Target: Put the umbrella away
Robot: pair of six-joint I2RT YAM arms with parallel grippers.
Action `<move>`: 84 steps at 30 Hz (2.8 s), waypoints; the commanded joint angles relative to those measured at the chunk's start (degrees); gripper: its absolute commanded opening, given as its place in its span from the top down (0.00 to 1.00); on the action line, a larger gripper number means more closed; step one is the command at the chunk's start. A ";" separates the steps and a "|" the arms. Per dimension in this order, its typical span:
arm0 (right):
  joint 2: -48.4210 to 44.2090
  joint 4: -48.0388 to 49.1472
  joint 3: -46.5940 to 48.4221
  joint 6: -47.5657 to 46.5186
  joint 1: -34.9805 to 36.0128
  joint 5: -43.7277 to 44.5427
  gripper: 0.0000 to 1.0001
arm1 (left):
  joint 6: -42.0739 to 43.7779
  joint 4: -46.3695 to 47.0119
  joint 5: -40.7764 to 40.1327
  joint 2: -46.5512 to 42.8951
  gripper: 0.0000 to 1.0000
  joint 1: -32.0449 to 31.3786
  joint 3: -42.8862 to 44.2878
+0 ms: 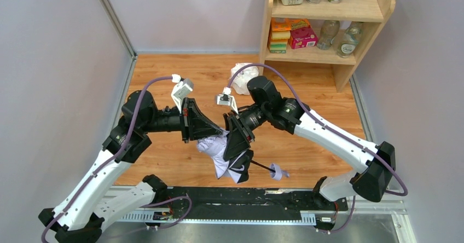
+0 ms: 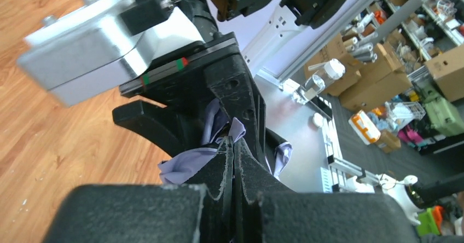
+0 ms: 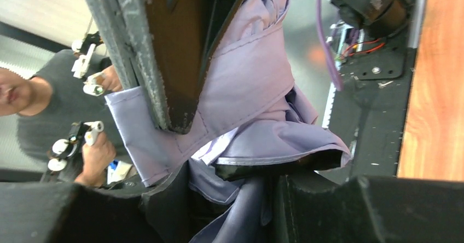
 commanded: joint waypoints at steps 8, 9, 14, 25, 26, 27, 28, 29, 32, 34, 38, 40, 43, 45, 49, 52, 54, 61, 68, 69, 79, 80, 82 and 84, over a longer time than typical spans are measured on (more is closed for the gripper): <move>2.21 7.97 0.77 9.42 -0.43 -5.87 1.00 | 15.47 -15.56 1.20 1.79 1.00 -6.12 8.57; 2.22 9.81 0.15 11.00 -0.43 -6.13 1.00 | 16.52 -16.79 1.98 2.49 1.00 -6.65 9.62; 2.30 16.06 0.67 16.46 -0.43 -7.63 1.00 | 23.21 -25.31 2.25 4.60 1.00 -10.95 12.44; 5.20 31.09 -0.20 29.82 -0.42 -9.21 1.00 | 26.82 -27.08 7.96 3.11 1.00 -12.02 12.36; 5.29 32.14 -0.20 30.70 -0.43 -8.95 1.00 | 26.99 -26.91 9.19 2.85 1.00 -12.02 12.35; 5.29 32.68 -0.12 31.23 -0.51 -8.78 1.00 | 27.17 -27.17 9.63 3.02 1.00 -12.02 11.92; 5.38 32.85 -0.03 31.41 -0.69 -8.69 1.00 | 27.69 -27.78 10.16 3.20 1.00 -12.02 12.09; 5.47 32.86 0.06 31.67 -0.69 -8.43 1.00 | 28.65 -28.92 10.69 3.29 1.00 -12.02 12.18; 5.90 32.33 0.15 31.32 -1.13 -8.33 1.00 | 29.45 -29.10 14.29 2.77 0.92 -12.02 12.00; 6.08 30.85 0.41 30.54 -1.39 -8.42 1.00 | 29.98 -28.93 15.87 1.80 0.79 -12.02 11.91; 6.26 25.83 1.90 25.96 -1.66 -7.81 1.00 | 30.33 -29.19 16.58 -0.05 0.59 -12.02 12.09; 5.82 25.82 2.08 25.53 -1.39 -7.54 1.00 | 30.59 -29.98 14.31 -0.14 0.56 -12.02 12.70; 5.47 15.07 3.83 18.26 -1.48 -6.41 1.00 | 30.77 -31.47 5.30 -0.05 0.48 -12.02 15.68; 5.12 4.35 5.07 8.87 -1.48 -4.22 1.00 | 29.37 -31.74 -4.80 -0.49 0.48 -12.02 18.49; 1.96 -4.23 4.11 -0.48 -1.57 9.80 1.00 | 24.98 -33.33 -29.93 -2.24 0.47 -12.02 23.60; -0.94 -4.06 2.71 -3.74 -1.31 27.81 1.00 | 14.30 -31.30 -50.16 -5.67 0.42 -12.02 21.41; -3.66 1.80 -0.80 -2.79 -0.95 41.26 1.00 | 3.13 -34.00 -67.21 -7.26 0.33 -12.02 19.48; -10.09 20.80 -11.10 -8.83 6.16 66.33 1.00 | -19.14 -29.73 -71.76 -5.25 0.27 -12.02 11.04; -11.23 23.62 -10.57 -13.68 10.65 76.92 1.00 | -22.04 -15.83 -63.23 -2.52 0.26 -11.93 7.26; -11.58 23.63 -10.31 -14.03 11.08 77.79 1.00 | -22.92 -16.70 -63.05 -2.25 0.26 -11.93 7.26; -12.46 25.03 -9.61 -17.89 14.07 76.30 1.00 | -32.33 -15.93 -62.08 3.11 0.26 -11.49 6.64; -12.55 25.03 -9.52 -18.59 14.51 76.13 1.00 | -32.68 -15.40 -60.69 4.59 0.26 -10.97 7.08; -12.99 25.03 -9.78 -20.17 15.83 77.00 1.00 | -33.39 -16.35 -56.57 7.32 0.25 -9.39 8.65; -14.22 25.03 -10.48 -22.19 16.45 77.18 1.00 | -34.18 -18.02 -53.48 9.96 0.25 -8.16 10.15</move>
